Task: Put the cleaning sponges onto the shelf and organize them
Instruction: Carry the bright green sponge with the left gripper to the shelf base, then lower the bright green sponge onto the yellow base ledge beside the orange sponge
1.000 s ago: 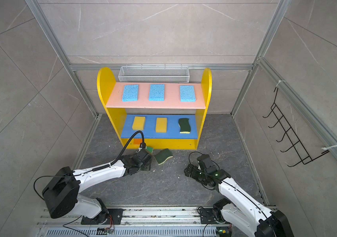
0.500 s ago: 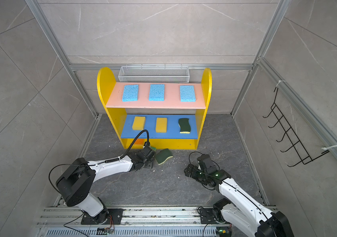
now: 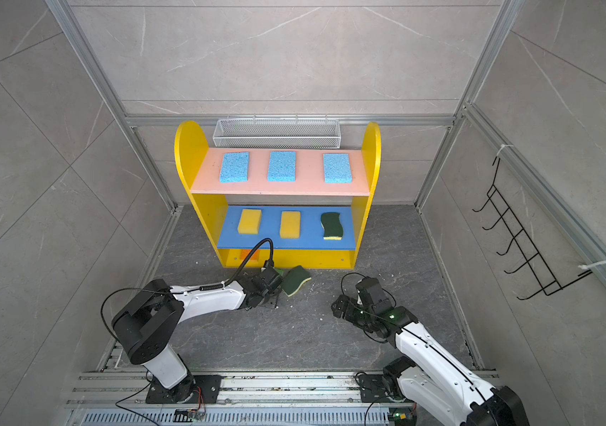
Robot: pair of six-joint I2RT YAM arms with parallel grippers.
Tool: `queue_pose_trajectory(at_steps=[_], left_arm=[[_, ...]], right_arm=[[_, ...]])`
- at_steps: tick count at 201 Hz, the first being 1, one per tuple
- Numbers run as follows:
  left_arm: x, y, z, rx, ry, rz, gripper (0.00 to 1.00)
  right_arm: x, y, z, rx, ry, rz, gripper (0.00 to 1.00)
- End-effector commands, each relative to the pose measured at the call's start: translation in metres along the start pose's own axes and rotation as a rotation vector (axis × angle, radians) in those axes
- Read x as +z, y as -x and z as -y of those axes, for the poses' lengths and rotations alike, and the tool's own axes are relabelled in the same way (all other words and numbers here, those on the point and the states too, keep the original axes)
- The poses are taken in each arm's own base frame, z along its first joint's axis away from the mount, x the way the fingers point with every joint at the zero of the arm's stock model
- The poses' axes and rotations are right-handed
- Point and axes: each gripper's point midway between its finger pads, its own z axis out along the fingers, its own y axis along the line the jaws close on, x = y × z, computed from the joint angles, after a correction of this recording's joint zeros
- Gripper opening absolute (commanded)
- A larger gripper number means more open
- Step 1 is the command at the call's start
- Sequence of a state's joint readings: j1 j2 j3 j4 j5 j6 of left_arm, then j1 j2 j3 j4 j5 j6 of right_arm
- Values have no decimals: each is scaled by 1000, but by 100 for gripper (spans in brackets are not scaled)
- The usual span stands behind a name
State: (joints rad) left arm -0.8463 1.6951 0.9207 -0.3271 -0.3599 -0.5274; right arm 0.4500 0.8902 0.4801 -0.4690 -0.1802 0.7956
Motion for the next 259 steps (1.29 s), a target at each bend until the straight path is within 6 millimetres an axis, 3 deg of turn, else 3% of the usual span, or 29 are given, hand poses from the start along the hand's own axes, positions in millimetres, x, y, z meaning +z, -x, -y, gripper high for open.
queue_pose_trajectory(at_steps=[1,50,73,116,151,189,259], left_arm=[[-9,10,22,6,-44,26,64],[-13,21,61,36,-128,44,64],[-14,26,70,27,-155,51,63],[-27,40,55,-2,-113,94,63],[-33,56,46,-68,-106,125,64],[-23,72,37,-139,-105,145,64],[-14,107,39,-190,-99,228,64]], right_arm=[[-1,-6,8,-13,-26,-14,95],[-4,-8,11,-17,-27,-7,95],[-8,-8,14,-23,-36,0,95],[-16,-6,16,-45,-52,26,95],[-27,3,5,-72,-19,67,93],[-41,10,2,-116,-18,109,94],[-37,12,2,-140,-39,97,94]])
